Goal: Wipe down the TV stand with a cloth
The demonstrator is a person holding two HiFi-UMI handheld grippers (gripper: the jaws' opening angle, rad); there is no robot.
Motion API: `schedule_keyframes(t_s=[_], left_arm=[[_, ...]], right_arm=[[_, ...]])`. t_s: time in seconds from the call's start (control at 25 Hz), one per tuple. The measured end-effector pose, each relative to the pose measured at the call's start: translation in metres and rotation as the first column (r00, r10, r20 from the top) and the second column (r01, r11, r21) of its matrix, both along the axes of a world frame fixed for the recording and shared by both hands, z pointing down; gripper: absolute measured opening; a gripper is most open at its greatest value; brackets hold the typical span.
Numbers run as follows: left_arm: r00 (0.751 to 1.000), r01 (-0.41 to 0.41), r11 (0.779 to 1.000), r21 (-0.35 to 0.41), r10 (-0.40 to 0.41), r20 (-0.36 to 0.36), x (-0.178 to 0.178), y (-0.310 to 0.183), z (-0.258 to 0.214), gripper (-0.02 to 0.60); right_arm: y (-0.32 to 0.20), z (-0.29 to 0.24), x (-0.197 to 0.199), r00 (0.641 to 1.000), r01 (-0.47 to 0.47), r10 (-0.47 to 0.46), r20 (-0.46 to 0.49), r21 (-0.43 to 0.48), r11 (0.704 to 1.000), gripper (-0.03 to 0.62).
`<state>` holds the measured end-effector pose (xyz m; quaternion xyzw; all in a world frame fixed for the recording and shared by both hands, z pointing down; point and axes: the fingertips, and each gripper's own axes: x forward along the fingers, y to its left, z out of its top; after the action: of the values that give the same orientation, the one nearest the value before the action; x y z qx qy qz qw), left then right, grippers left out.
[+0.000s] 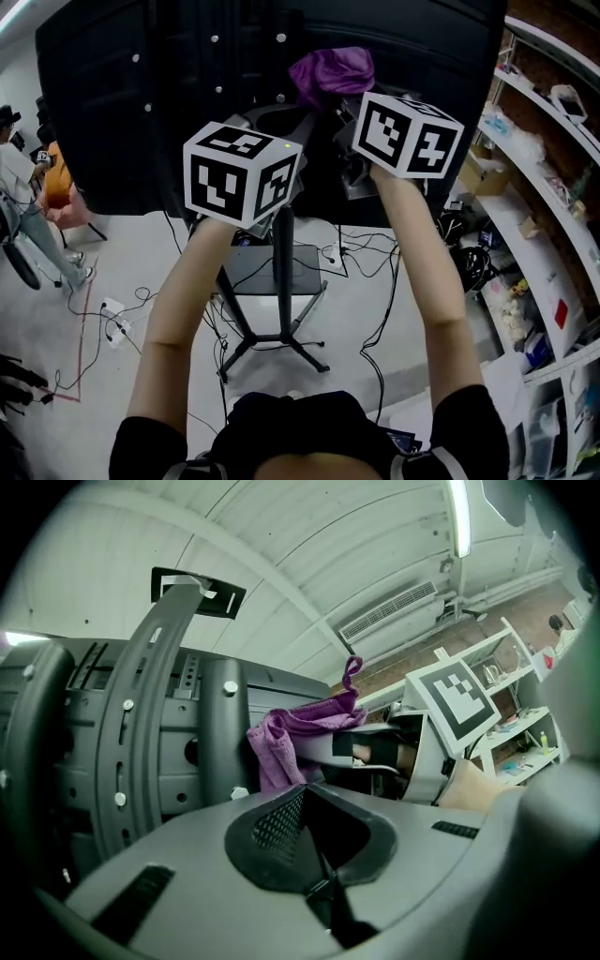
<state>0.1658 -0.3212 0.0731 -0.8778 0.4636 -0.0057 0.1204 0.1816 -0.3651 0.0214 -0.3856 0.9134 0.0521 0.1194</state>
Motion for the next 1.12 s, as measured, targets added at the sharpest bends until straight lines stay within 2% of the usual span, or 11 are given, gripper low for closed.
schedule_keyframes(t_s=[0.2,0.44,1.12], left_arm=[[1.000,0.030,0.999,-0.013,-0.030,-0.001,-0.013,-0.004,0.007,0.006],[1.000,0.008,1.000,-0.024,-0.008,0.004,-0.003,-0.011,0.011,0.006],[0.991,-0.133,0.991,-0.036,0.133,0.017,0.077,-0.029,0.013,0.006]], right_arm=[[-0.011,0.010,-0.017,1.000,-0.003,0.003,-0.007,-0.022,1.000,0.064],[-0.019,0.015,-0.009,1.000,-0.028,0.028,-0.014,-0.032,0.999,0.064],[-0.024,0.018,0.069,0.990,-0.138,0.138,-0.006,-0.030,0.990,0.064]])
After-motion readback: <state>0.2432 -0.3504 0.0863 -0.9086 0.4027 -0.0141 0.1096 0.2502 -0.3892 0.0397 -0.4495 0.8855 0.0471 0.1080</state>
